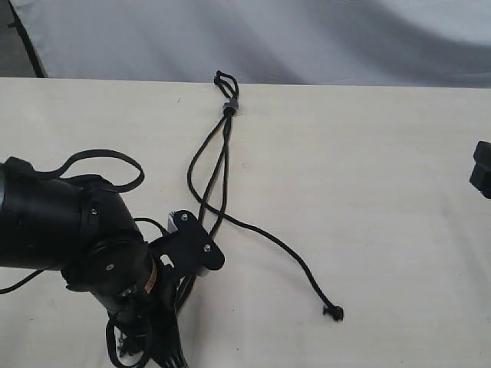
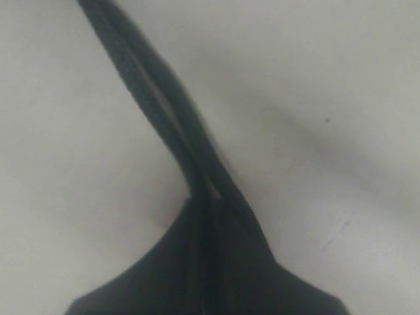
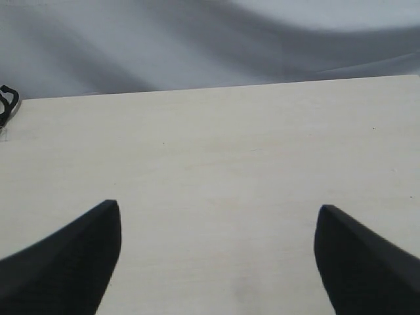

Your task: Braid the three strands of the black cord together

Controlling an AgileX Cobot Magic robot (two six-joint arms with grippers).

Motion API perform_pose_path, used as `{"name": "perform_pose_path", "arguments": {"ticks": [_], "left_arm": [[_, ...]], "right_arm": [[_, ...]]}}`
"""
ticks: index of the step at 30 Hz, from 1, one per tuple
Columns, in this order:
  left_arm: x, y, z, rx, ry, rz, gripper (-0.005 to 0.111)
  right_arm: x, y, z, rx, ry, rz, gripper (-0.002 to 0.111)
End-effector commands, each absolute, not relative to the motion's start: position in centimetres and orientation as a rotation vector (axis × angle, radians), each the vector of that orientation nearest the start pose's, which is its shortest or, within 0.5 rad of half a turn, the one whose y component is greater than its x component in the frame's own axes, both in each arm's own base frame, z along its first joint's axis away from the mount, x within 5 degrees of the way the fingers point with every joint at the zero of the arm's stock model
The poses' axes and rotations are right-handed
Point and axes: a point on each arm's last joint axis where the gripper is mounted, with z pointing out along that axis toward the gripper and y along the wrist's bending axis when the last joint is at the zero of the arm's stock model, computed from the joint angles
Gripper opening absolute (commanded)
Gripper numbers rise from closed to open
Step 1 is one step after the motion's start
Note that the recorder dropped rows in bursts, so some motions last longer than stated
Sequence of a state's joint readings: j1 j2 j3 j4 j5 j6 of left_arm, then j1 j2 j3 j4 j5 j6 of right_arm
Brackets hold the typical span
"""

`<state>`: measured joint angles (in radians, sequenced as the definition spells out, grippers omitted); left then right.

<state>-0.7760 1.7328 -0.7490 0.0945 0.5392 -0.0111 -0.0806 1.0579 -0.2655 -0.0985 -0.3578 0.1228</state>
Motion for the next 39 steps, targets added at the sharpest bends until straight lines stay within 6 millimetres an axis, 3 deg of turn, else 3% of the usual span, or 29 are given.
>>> {"name": "perform_pose_path", "arguments": {"ticks": [1, 4, 6, 11, 17, 24, 28, 33, 39], "left_arm": [[19.5, -18.8, 13.6, 1.248, 2.687, 0.023, 0.000], [20.7, -17.6, 16.5, 1.179, 2.537, 0.216, 0.000], [21.1, -16.6, 16.9, 1.116, 2.490, 0.350, 0.000], [20.5, -15.4, 14.0, 1.138, 2.461, 0.418, 0.000], [20.0, -15.6, 13.2, 1.129, 2.449, 0.322, 0.000], [20.0, -15.5, 13.2, 1.109, 2.462, 0.331, 0.002], [20.0, -15.5, 13.2, 1.109, 2.463, 0.334, 0.015], [20.0, -15.5, 13.2, 1.115, 2.458, 0.337, 0.042], [20.2, -15.3, 13.6, 1.114, 2.450, 0.380, 0.048]], "right_arm": [[18.5, -1.1, 21.0, 0.080, 1.915, 0.003, 0.076], [18.5, -1.1, 21.0, 0.080, 1.915, 0.003, 0.076], [18.5, -1.1, 21.0, 0.080, 1.915, 0.003, 0.076], [18.5, -1.1, 21.0, 0.080, 1.915, 0.003, 0.076], [18.5, -1.1, 21.0, 0.081, 1.922, 0.002, 0.076], [18.5, -1.1, 21.0, 0.081, 1.922, 0.002, 0.076], [18.5, -1.1, 21.0, 0.085, 1.922, 0.005, 0.076], [18.5, -1.1, 21.0, 0.091, 1.921, 0.009, 0.076], [18.5, -1.1, 21.0, 0.093, 1.921, 0.010, 0.076]]}}
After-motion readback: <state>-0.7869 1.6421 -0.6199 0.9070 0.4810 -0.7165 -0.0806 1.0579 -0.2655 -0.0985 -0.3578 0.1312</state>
